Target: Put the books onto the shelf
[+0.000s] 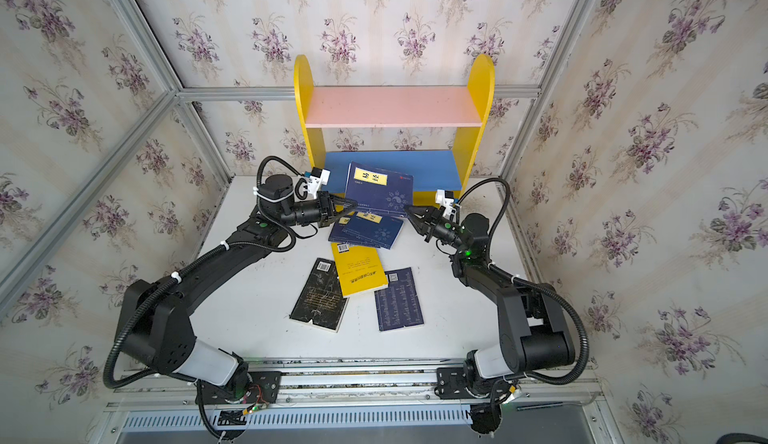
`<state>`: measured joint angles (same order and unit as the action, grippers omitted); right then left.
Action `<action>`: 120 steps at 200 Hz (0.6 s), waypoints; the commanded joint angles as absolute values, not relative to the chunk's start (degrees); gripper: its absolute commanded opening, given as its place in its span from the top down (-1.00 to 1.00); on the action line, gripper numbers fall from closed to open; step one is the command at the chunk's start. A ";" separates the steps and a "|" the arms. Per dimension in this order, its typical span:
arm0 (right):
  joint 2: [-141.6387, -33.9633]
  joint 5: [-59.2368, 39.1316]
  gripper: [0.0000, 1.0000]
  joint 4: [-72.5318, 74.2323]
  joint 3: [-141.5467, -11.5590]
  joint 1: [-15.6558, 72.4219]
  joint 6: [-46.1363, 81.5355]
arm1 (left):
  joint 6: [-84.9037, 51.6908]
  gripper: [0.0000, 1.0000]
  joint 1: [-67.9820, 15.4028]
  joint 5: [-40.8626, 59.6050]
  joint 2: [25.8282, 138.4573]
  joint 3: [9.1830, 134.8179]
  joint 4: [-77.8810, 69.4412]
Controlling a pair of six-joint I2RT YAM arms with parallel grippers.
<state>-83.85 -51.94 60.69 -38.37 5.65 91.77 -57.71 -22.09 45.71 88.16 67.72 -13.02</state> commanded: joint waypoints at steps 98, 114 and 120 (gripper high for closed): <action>-86.15 -45.87 0.92 43.61 -49.56 7.92 77.73 | -51.12 -0.56 -8.01 49.77 81.97 65.09 -4.10; -88.20 -44.81 0.92 40.10 -52.75 9.32 74.65 | -47.75 -0.68 -4.15 49.71 79.17 63.14 -0.36; -89.21 -44.30 0.92 38.50 -54.03 9.91 73.40 | -46.65 -0.72 -2.84 49.67 78.20 62.39 0.62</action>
<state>-86.87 -46.04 42.02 -49.67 8.21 79.40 -52.56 -6.76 48.49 81.32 64.38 -4.91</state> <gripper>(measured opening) 0.129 0.821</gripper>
